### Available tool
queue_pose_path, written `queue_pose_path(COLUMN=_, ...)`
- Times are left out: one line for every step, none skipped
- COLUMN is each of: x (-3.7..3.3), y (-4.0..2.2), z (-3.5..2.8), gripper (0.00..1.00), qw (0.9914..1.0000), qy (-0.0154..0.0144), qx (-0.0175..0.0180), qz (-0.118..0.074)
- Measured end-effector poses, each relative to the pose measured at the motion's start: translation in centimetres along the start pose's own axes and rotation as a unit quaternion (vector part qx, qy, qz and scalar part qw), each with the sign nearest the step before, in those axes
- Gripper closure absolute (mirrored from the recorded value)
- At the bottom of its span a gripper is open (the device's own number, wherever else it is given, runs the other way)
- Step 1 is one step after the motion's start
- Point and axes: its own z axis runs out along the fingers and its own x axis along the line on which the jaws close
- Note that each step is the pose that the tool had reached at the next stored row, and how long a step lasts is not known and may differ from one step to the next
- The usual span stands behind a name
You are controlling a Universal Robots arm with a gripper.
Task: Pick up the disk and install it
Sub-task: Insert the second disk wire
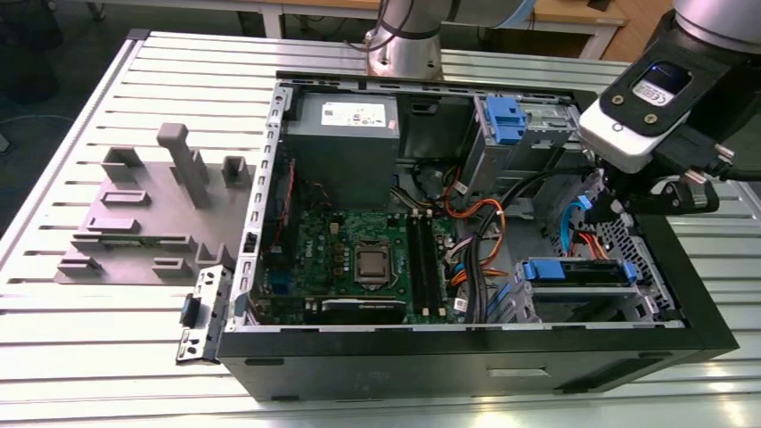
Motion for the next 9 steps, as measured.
queue_pose_path(x=0.05, y=0.0, z=0.0, gripper=0.89, qw=1.0, qy=0.0, qx=0.0, qz=0.0)
queue_pose_path(x=0.09, y=0.01, z=0.02, gripper=0.89, qw=1.0, qy=0.0, qx=0.0001, qz=0.0)
queue_pose_path(x=0.15, y=0.01, z=0.05, gripper=0.89, qw=1.0, qy=0.0, qx=0.0001, qz=0.0)
queue_pose_path(x=0.2, y=0.0, z=0.1, gripper=0.89, qw=1.0, qy=0.0, qx=0.0001, qz=0.0)
queue_pose_path(x=0.24, y=-0.01, z=0.19, gripper=0.89, qw=1.0, qy=0.0001, qx=0.0, qz=0.0)
queue_pose_path(x=0.26, y=-0.02, z=0.27, gripper=0.89, qw=1.0, qy=0.0001, qx=0.0001, qz=0.0)
queue_pose_path(x=0.29, y=-0.02, z=0.34, gripper=0.89, qw=1.0, qy=0.0, qx=0.0001, qz=0.0)
queue_pose_path(x=0.32, y=-0.03, z=0.41, gripper=0.89, qw=1.0, qy=0.0, qx=0.0001, qz=0.0)
queue_pose_path(x=0.34, y=-0.03, z=0.47, gripper=0.89, qw=1.0, qy=0.0, qx=0.0001, qz=0.0)
